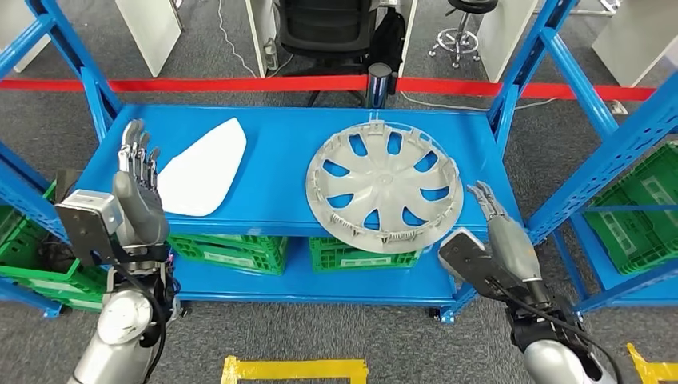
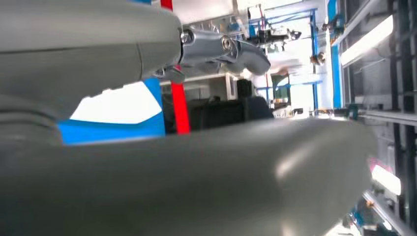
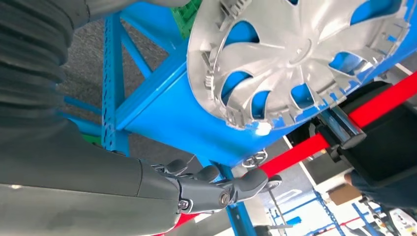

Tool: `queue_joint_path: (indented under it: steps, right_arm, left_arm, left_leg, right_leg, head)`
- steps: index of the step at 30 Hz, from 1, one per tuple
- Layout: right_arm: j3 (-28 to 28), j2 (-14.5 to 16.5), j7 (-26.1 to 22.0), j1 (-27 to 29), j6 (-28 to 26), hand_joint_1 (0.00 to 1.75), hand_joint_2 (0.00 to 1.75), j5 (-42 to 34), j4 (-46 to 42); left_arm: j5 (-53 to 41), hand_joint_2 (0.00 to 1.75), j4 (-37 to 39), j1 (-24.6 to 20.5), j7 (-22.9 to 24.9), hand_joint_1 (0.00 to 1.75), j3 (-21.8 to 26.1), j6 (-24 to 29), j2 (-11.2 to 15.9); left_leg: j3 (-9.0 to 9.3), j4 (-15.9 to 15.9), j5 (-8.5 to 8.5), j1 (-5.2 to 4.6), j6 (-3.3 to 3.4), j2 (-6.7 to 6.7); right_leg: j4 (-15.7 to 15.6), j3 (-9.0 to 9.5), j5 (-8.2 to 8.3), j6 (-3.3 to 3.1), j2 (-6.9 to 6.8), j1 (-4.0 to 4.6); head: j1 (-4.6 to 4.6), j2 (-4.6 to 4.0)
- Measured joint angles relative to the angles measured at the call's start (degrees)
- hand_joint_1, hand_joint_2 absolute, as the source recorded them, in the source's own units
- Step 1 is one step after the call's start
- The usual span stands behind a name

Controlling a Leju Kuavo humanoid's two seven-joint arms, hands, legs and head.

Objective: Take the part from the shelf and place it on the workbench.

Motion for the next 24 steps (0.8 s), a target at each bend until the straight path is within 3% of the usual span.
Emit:
queue_joint_path:
  steps: [1,2,4,6,9,10,12,14,15,16,17,19,21,22,24]
  right_arm:
    - [0.0,0.0,0.0,0.1,0.0,0.0,1.75,0.0,0.1]
    - [0.1,0.0,0.0,0.1,0.0,0.0,1.75,0.0,0.1]
    - [0.1,0.0,0.0,0.0,0.0,0.0,1.75,-0.1,0.1]
    - [0.0,0.0,0.0,0.0,0.0,0.0,1.75,-0.1,0.1]
    - [-0.1,0.0,0.0,0.0,-0.1,0.0,1.75,-0.1,0.1]
    - [-0.1,0.0,0.0,-0.1,-0.1,0.0,1.75,-0.1,0.1]
    - [-0.1,0.0,0.0,-0.1,-0.1,0.0,1.75,-0.1,0.1]
    - [-0.1,0.0,0.0,0.0,-0.1,0.0,1.75,-0.1,0.1]
    - [-0.1,0.0,0.0,0.1,-0.1,0.0,1.75,-0.1,0.1]
    - [-0.1,0.0,0.0,0.1,-0.1,0.0,1.75,-0.1,0.2]
    - [-0.1,0.0,0.0,0.1,0.0,0.0,1.75,-0.1,0.2]
    - [-0.2,0.0,0.0,0.0,-0.1,0.0,1.75,-0.1,0.2]
    - [-0.2,0.0,-0.1,-0.1,-0.1,0.0,1.75,-0.1,0.2]
    - [-0.3,0.0,-0.1,-0.2,-0.1,0.0,1.75,-0.1,0.2]
    - [-0.3,0.0,-0.1,-0.2,-0.1,0.0,1.75,-0.1,0.2]
  left_arm:
    - [0.0,0.0,0.0,0.0,0.0,0.0,0.0,0.0,0.0]
    - [0.1,0.0,0.0,0.0,0.0,0.0,0.0,-0.1,0.0]
    - [0.1,0.0,0.0,-0.1,-0.1,0.0,0.0,-0.1,0.0]
    - [0.1,0.0,0.0,-0.1,-0.1,0.0,0.0,-0.2,0.0]
    - [0.1,0.0,-0.1,-0.1,-0.2,0.0,0.0,-0.2,0.0]
    - [0.1,0.0,-0.1,-0.1,-0.2,0.0,0.0,-0.3,0.0]
    - [0.1,0.0,-0.1,-0.1,-0.2,0.0,0.0,-0.3,0.0]
    - [0.1,0.0,-0.1,-0.1,-0.2,0.0,0.0,-0.3,0.0]
    - [0.1,0.0,-0.1,-0.1,-0.2,0.0,0.0,-0.3,0.0]
    - [0.1,0.0,-0.1,-0.1,-0.2,0.0,0.0,-0.3,0.0]
    - [0.1,0.0,-0.1,-0.1,-0.2,0.0,0.0,-0.3,0.0]
    - [0.1,0.0,-0.1,-0.1,-0.2,0.0,0.0,-0.3,0.0]
    - [0.1,0.0,-0.2,-0.1,-0.2,0.0,0.0,-0.3,0.0]
    - [0.1,0.0,-0.2,-0.1,-0.2,0.0,0.0,-0.3,0.0]
    - [0.0,0.0,-0.3,0.0,-0.2,0.0,0.0,-0.3,0.0]
  left_leg:
    - [0.17,-1.2,1.39,0.33,-0.38,0.16]
    - [1.41,-4.1,3.34,0.68,-0.81,0.33]
    - [4.46,-9.9,5.32,1.03,-1.3,0.21]
    - [5.88,-11.8,5.01,0.99,-0.66,-0.16]
    - [6.29,-11.8,4.88,1.01,0.75,-0.39]
    - [6.45,-11.8,4.82,1.03,1.04,-0.46]
    - [6.72,-11.9,4.69,0.89,1.44,-0.54]
    - [6.87,-11.9,4.5,0.58,1.73,-0.59]
    - [6.99,-11.9,4.38,0.36,1.89,-0.64]
    - [7.2,-12.0,4.23,0.12,2.01,-0.7]
    - [7.52,-12.0,4.06,-0.13,2.13,-0.77]
    - [8.19,-12.3,3.73,-0.57,2.2,-0.88]
    - [8.47,-12.8,3.68,-0.53,1.94,-0.92]
    - [8.52,-13.1,3.72,-0.44,1.69,-0.89]
    - [8.77,-13.4,3.63,-0.36,1.18,-0.72]
  right_leg:
    - [0.3,0.01,-0.29,0.44,0.02,-0.34]
    - [0.8,0.0,-0.68,0.99,0.03,-0.74]
    - [2.2,-0.24,-1.7,2.27,0.1,-1.22]
    - [3.0,-0.46,-2.38,3.27,0.18,-1.19]
    - [3.4,-0.85,-2.96,3.94,0.18,-1.3]
    - [4.6,-1.52,-3.73,4.08,0.17,-1.37]
    - [10.7,-4.54,-6.58,4.2,0.15,-1.34]
    - [17.8,-8.55,-8.85,3.94,0.15,-1.17]
    - [19.3,-9.65,-8.71,3.63,0.15,-1.02]
    - [18.6,-9.66,-7.47,3.14,0.17,-0.81]
    - [15.8,-8.67,-5.45,2.46,0.21,-0.47]
    - [8.3,-5.26,-1.69,0.58,0.25,0.44]
    - [4.0,-2.97,-0.5,-0.79,0.15,1.21]
    - [3.5,-2.49,-0.6,-1.04,0.08,1.38]
    - [2.0,-1.54,-0.31,-0.86,0.0,1.32]
  head:
    - [-0.17,0.0]
    - [-0.33,0.0]
    - [-0.96,0.0]
    - [-1.26,0.0]
    - [-0.49,0.0]
    - [-0.18,0.0]
    - [0.48,0.0]
    - [1.11,0.0]
    - [1.38,0.0]
    - [1.61,0.0]
    - [1.8,0.0]
    - [1.95,0.0]
    - [1.84,0.0]
    - [1.81,0.0]
    - [1.96,0.0]
